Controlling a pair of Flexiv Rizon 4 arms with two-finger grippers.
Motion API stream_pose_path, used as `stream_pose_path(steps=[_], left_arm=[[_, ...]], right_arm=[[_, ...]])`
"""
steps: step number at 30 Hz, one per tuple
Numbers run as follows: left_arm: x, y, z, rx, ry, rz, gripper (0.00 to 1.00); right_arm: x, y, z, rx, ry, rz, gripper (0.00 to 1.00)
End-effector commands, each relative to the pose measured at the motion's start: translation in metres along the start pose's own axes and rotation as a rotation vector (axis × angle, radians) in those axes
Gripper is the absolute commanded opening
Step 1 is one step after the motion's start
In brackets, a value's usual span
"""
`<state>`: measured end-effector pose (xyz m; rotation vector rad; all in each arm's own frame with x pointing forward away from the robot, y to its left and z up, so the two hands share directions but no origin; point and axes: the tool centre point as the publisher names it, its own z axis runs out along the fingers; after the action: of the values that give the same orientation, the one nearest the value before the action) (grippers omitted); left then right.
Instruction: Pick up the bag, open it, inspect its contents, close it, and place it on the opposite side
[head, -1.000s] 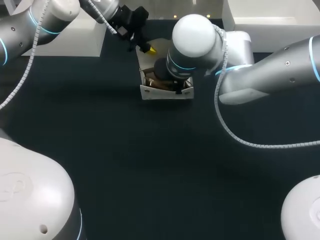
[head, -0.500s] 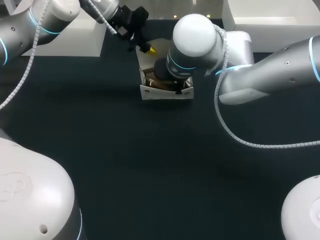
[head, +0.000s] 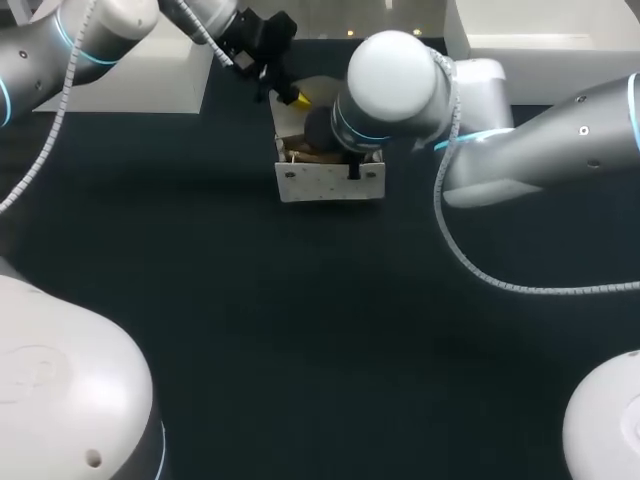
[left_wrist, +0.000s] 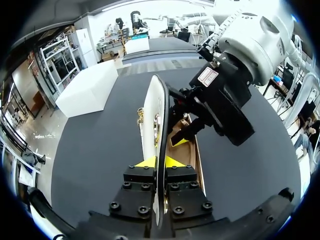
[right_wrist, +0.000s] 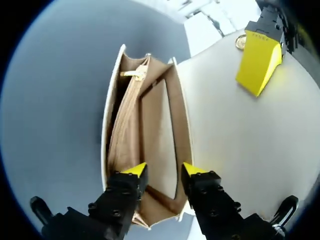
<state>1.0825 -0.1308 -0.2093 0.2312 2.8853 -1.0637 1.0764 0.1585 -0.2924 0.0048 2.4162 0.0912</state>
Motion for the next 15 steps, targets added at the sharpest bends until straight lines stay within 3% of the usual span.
stream_pose_path(steps=[1, 7, 15], left_arm=[[0.004, -0.003, -0.003, -0.014, -0.003, -0.01, 0.0], [-0.002, 0.009, 0.005, -0.013, 0.002, -0.051, 0.0], [-0.012, 0.024, 0.017, -0.01, 0.008, -0.083, 0.0]], right_arm=[[0.001, -0.001, -0.024, -0.001, -0.054, 0.003, 0.37], [-0.007, 0.001, -0.046, 0.002, -0.137, 0.004, 0.4], [-0.01, 0.003, -0.06, 0.005, -0.19, 0.011, 0.35]])
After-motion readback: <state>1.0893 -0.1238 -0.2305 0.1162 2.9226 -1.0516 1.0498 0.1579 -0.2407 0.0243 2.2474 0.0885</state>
